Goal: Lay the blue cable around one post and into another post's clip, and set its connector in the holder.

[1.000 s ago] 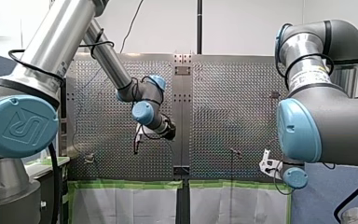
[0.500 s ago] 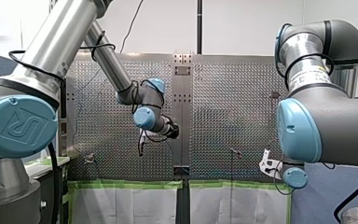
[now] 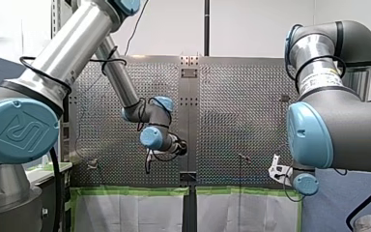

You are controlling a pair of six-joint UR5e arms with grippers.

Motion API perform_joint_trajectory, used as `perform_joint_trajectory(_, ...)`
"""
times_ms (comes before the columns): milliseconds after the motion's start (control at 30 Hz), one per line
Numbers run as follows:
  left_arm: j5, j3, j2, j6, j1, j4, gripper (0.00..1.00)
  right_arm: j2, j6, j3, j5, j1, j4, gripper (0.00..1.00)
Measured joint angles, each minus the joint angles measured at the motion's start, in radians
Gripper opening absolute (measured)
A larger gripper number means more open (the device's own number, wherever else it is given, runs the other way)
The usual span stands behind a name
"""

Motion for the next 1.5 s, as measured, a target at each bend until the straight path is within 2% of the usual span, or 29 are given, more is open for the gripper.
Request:
perform_joint_trajectory(900, 0.000, 0.154, -0.245, -0.006, -0.048, 0.234, 1.00, 0.000, -0.002, -0.005, -0.003, 0.001, 0.003, 0.00)
perform_joint_trajectory(1200, -0.012, 0.165, -0.318, -0.007, -0.050, 0.237, 1.00, 0.000, -0.002, -0.008, -0.003, 0.001, 0.003, 0.00)
perform_joint_trajectory(1500, -0.007, 0.185, -0.349, -0.007, -0.054, 0.232, 1.00, 0.000, -0.003, -0.008, -0.003, 0.002, 0.003, 0.00)
